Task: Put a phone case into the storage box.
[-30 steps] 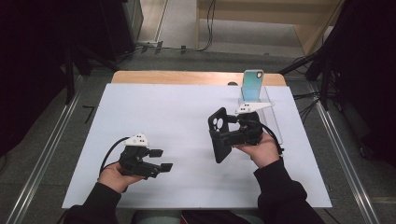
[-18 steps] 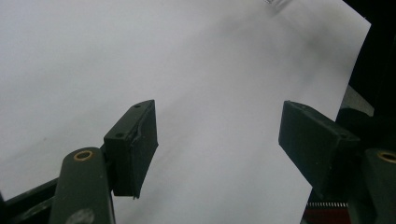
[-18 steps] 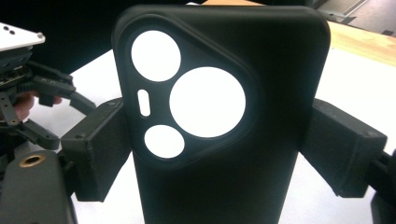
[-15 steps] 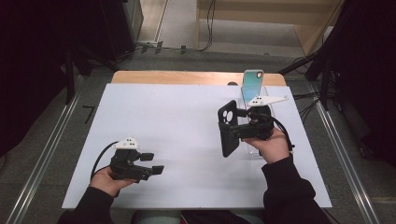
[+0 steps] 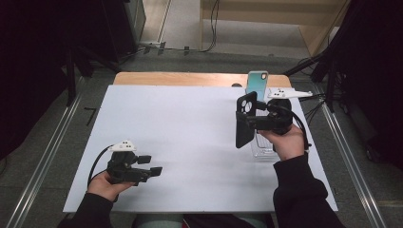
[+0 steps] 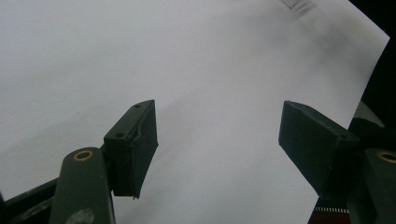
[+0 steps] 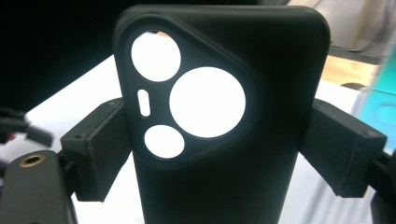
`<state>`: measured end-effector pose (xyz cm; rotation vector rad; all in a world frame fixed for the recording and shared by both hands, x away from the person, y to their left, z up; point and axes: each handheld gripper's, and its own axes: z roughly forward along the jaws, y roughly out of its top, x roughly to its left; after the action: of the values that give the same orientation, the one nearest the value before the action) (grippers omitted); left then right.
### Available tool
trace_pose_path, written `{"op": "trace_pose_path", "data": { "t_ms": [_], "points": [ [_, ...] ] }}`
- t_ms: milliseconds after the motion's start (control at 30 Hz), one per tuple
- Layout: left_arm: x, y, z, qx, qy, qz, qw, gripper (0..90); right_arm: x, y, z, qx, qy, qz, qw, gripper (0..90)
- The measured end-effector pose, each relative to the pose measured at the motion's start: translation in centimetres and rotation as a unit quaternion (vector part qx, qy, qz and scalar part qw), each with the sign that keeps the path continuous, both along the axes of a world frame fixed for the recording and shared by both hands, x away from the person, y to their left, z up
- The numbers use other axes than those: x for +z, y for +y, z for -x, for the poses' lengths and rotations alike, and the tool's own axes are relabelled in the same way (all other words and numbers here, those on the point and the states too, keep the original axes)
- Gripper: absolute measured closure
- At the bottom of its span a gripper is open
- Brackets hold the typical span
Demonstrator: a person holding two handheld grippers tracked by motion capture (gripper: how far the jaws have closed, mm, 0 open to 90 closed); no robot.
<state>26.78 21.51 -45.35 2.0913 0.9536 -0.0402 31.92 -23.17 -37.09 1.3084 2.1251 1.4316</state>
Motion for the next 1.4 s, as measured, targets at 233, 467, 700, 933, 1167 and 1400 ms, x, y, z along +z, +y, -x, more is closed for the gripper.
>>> {"op": "trace_pose_path", "data": {
  "t_ms": [233, 467, 700, 933, 1167, 1400],
  "points": [
    [0.0, 0.2, 0.1, 0.004, 0.001, 0.001, 1.0, 28.4, 0.0, -1.1, -0.9, -0.049, -0.01, 0.013, 0.9987, 12.5],
    [-0.1, 0.3, 0.1, 0.004, 0.004, 0.004, 1.0, 28.4, 0.0, -2.1, -2.0, -0.082, -0.014, 0.014, 0.9964, 12.5],
    [-0.1, 0.4, 0.1, 0.005, 0.003, 0.005, 1.0, 28.4, 0.0, -3.5, -3.0, -0.12, -0.016, 0.014, 0.9926, 12.5],
    [-0.1, 0.4, 0.1, 0.007, 0.005, 0.007, 0.9999, 28.5, 0.6, -4.2, -4.9, -0.138, -0.023, 0.029, 0.9898, 12.5],
    [-0.2, 0.4, 0.1, 0.007, 0.004, 0.007, 0.9999, 28.5, 0.5, -4.9, -6.8, -0.166, -0.013, 0.042, 0.9852, 12.5],
    [-0.1, 0.5, 0.1, 0.013, 0.0, 0.011, 0.9999, 28.5, 0.0, -5.2, -8.3, -0.192, -0.013, 0.049, 0.9802, 12.5]
  ]
}}
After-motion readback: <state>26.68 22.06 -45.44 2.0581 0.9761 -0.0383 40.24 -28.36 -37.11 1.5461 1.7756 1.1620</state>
